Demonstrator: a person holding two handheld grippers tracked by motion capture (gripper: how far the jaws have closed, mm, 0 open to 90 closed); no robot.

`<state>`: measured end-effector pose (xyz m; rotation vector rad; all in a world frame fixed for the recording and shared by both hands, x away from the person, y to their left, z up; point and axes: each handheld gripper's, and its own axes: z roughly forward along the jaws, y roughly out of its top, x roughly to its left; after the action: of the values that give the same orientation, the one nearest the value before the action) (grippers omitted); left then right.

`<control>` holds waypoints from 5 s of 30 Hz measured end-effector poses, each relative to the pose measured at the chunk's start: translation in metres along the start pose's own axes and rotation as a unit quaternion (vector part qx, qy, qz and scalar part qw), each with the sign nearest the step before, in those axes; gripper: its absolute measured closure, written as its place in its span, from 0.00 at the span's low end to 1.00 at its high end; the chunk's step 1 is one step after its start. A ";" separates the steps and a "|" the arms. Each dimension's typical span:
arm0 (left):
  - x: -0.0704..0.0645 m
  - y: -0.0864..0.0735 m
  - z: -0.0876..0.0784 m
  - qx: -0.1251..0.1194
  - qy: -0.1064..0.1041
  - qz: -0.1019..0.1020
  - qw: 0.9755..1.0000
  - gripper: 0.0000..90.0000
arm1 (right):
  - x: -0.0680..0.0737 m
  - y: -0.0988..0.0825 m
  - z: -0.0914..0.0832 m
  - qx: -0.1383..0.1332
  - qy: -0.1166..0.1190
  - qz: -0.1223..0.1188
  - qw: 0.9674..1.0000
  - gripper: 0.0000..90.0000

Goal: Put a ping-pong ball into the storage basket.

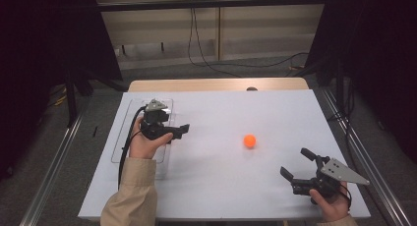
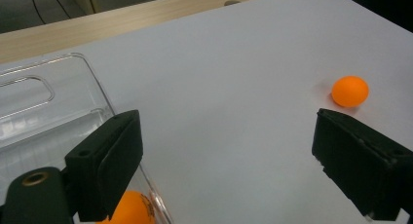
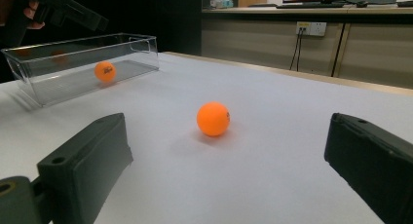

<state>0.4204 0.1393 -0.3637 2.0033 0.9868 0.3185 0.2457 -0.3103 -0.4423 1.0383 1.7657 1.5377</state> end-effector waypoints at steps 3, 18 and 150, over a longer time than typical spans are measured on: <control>-0.003 0.001 0.002 0.001 -0.006 0.000 1.000 0.12 | 0.000 0.000 0.000 0.001 0.001 -0.001 1.000 0.02; -0.014 0.001 0.012 -0.002 -0.024 -0.006 1.000 0.09 | 0.000 0.000 0.000 0.002 0.000 -0.001 1.000 0.02; -0.107 -0.009 0.105 0.015 -0.088 0.047 0.995 0.07 | -0.002 -0.001 -0.001 0.001 -0.003 0.003 1.000 0.02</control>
<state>0.4024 0.0012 -0.4195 2.0700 0.7932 0.1750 0.2456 -0.3128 -0.4431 1.0482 1.7619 1.5345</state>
